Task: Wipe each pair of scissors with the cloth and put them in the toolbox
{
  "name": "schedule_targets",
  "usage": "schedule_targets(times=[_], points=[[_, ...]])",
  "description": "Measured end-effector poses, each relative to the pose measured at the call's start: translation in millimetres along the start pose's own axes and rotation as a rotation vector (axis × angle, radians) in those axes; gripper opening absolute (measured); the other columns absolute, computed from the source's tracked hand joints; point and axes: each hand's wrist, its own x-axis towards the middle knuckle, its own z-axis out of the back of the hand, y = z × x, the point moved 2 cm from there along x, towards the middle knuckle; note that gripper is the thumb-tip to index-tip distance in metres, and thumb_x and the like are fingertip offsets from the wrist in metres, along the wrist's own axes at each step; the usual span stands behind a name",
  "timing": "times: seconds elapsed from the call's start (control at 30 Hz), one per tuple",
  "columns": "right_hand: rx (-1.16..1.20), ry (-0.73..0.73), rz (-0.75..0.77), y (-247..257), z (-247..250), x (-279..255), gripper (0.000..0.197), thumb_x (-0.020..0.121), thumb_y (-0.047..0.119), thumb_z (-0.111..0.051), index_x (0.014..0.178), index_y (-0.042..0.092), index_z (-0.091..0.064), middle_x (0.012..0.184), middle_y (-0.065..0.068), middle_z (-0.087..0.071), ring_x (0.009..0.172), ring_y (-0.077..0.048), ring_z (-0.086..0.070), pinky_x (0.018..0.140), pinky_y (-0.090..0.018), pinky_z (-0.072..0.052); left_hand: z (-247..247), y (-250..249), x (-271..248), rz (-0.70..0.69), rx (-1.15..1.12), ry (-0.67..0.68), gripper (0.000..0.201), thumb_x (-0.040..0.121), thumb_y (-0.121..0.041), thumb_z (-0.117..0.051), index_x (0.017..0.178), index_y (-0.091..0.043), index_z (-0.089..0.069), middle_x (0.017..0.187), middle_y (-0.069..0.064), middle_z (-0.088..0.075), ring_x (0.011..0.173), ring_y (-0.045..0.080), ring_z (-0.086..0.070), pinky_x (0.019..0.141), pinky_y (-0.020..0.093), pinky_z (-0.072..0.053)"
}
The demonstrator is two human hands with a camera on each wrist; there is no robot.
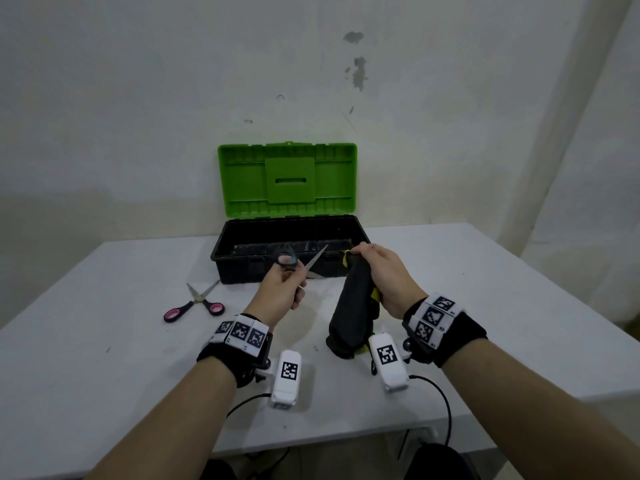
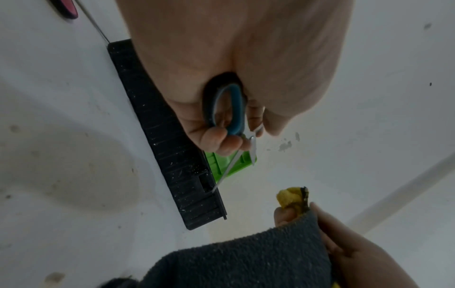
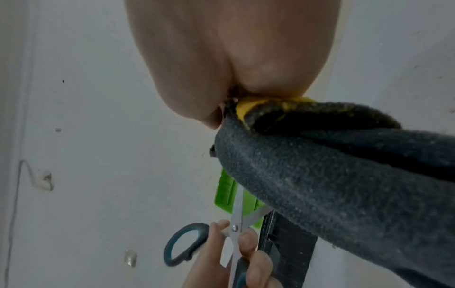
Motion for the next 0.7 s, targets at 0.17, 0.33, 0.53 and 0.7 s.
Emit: schedule_targets(times=[0.17,0.33,0.53,0.7], points=[[-0.005,0.013,0.028,-3.2,3.2,0.4,0.019,0.081,0.01,-0.074,0.096,0.016,-0.063,0.098,-0.013,-0.065,0.081,-0.021,-0.061,0.078,-0.037,-0.053,6.3,7.6,2.7,0.01,0.021,0.003,0.018,0.099,0.002,-0.041,0.095,-0.01,-0.054,0.076,0.005,-0.051,0.05,0.011,-0.038,0.045,0.021,-0.027],[0.016,0.036,0.047,-5.5,6.0,0.9,0.024,0.084,0.006,-0.071,0.102,0.016,-0.06,0.109,-0.018,-0.067,0.091,-0.025,-0.065,0.083,-0.036,-0.055,8.8,7.4,-0.5,-0.041,0.194,0.018,0.024,0.102,-0.005,-0.038,0.093,-0.01,-0.059,0.079,0.004,-0.057,0.054,0.009,-0.041,0.049,0.018,-0.033],[0.005,0.12,0.114,-4.9,4.2,-1.1,0.014,0.09,0.006,-0.064,0.103,0.01,-0.063,0.098,-0.01,-0.07,0.087,-0.016,-0.065,0.082,-0.028,-0.055,13.7,15.3,2.6,-0.123,0.361,-0.013,0.018,0.094,-0.025,-0.066,0.104,-0.024,-0.05,0.089,0.001,-0.07,0.088,0.016,-0.063,0.081,0.028,-0.048],[-0.161,0.132,0.203,-5.8,5.3,-0.6,0.015,0.087,0.008,-0.069,0.1,0.016,-0.068,0.098,-0.003,-0.069,0.088,-0.014,-0.065,0.083,-0.028,-0.055,13.7,13.7,3.0,-0.136,0.434,0.007,0.032,0.089,-0.03,-0.072,0.117,-0.019,-0.061,0.088,-0.001,-0.072,0.09,0.012,-0.066,0.087,0.028,-0.05]])
